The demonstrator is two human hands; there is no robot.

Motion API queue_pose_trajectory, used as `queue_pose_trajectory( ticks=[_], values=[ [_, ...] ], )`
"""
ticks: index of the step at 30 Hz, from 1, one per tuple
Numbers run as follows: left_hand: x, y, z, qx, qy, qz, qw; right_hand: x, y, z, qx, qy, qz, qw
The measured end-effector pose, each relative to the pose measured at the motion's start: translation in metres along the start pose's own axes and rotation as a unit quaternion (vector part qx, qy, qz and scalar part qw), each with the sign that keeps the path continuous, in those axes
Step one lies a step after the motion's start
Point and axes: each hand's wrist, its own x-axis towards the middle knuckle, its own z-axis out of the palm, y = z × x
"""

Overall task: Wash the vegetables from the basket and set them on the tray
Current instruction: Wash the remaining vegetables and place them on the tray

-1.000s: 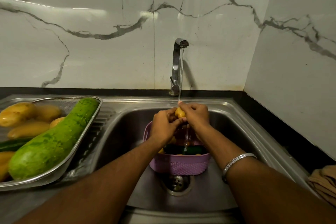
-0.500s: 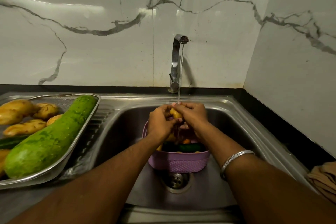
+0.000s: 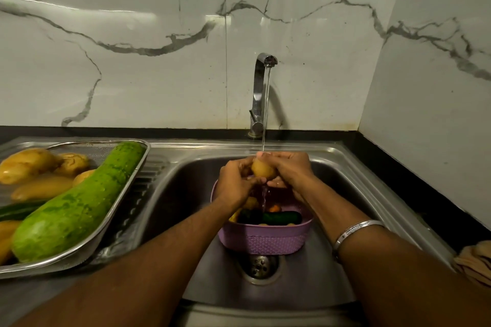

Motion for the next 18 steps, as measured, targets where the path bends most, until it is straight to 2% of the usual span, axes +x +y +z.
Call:
queue_pose_trajectory(
  ticks=[7,14,18],
  values=[
    [-0.0001,-0.0028,-0.0106,-0.027,-0.004,-0.024,0.999,0.0023,-0.0057,-0.0091,0.074,-0.065,0.077,0.992],
    [-0.0032,0.0042,-0.0063,0.024,-0.01,0.012,1.0,-0.0004,-0.0072,-0.0059,0.012,-0.017,0.049,0.999],
    [-0.0015,0.0003,-0.008,-0.017,-0.013,-0.006,1.0,0.0032,-0.0088,-0.0068,0.06,-0.037,0.082,0.994]
  ],
)
